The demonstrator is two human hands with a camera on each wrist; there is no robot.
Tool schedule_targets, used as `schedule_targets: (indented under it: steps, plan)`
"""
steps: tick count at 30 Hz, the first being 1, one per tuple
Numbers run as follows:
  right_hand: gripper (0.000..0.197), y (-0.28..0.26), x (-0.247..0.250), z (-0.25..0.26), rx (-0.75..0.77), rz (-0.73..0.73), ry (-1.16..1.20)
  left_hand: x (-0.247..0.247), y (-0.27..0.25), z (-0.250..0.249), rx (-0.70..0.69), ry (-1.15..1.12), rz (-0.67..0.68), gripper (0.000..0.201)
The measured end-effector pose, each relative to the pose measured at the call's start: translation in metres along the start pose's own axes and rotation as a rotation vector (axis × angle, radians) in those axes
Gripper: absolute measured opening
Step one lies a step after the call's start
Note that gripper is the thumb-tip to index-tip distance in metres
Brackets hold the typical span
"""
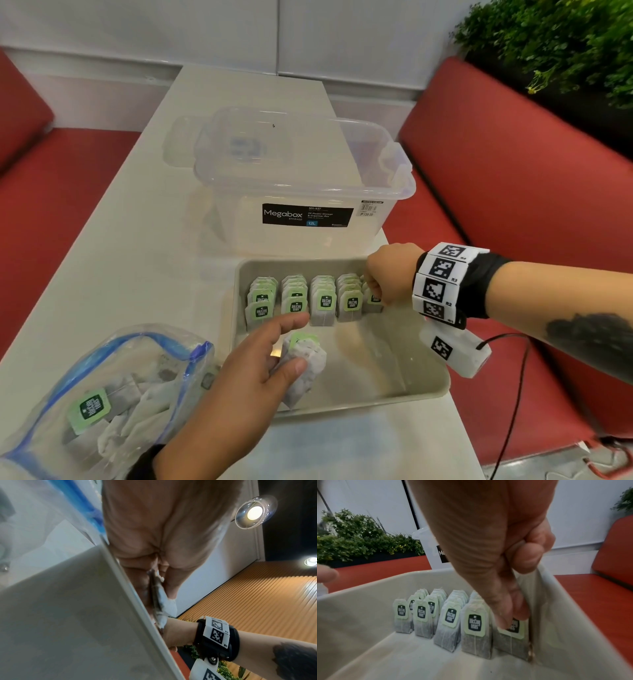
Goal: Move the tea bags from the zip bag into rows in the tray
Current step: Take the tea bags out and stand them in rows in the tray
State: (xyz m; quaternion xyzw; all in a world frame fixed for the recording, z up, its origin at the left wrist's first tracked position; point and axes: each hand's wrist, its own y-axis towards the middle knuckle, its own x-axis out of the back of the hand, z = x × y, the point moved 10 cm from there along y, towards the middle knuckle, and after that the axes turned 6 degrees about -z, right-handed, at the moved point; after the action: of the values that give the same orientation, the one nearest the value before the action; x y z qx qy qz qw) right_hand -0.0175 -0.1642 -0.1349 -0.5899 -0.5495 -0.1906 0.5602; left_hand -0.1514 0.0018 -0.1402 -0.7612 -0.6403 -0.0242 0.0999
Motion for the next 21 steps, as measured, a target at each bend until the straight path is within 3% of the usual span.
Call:
schedule_targets:
  steps: [7, 10, 14, 18, 21]
  plan:
    - [0.021, -0.006, 0.005, 0.004, 0.030, -0.013, 0.052, 0.003, 0.005, 0.001, 0.077, -0.241, -0.057, 0.043]
    - [0.014, -0.023, 0.033, 0.017, 0.120, -0.159, 0.259, 0.005, 0.007, -0.001, 0.098, -0.308, -0.097, 0.039]
    - [0.014, -0.064, 0.076, 0.052, 0.350, -0.395, 0.638, 0.008, 0.011, -0.007, 0.105, -0.346, -0.154, 0.034]
    - [0.034, -0.108, 0.095, 0.081, 0.582, -0.602, 0.545, 0.002, 0.010, -0.017, 0.120, -0.416, -0.122, 0.030]
    - [0.026, -0.124, 0.095, 0.085, 0.664, -0.685, 0.486, -0.003, 0.006, -0.022, 0.119, -0.424, -0.072, 0.031]
